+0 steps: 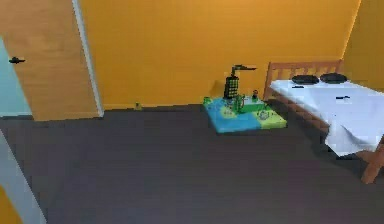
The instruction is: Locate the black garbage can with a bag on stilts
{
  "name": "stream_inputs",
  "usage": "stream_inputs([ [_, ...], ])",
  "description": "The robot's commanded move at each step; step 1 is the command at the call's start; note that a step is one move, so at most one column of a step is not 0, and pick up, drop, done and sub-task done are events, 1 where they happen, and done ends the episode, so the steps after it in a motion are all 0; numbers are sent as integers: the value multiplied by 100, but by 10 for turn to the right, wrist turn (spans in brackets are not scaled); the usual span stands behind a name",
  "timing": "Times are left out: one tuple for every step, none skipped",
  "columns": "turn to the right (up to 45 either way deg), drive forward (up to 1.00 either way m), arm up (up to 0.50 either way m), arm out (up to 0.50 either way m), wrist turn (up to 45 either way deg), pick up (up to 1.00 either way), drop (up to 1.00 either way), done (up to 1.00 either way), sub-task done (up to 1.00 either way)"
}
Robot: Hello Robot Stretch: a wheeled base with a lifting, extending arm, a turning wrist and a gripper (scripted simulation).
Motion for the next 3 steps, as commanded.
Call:
stream_inputs([
  [450, 0, 0, 0, 0, 0, 0, 0, 0],
  [180, 0, 0, 0, 0, 0, 0, 0, 0],
  [0, 100, 0, 0, 0, 0, 0, 0, 0],
])
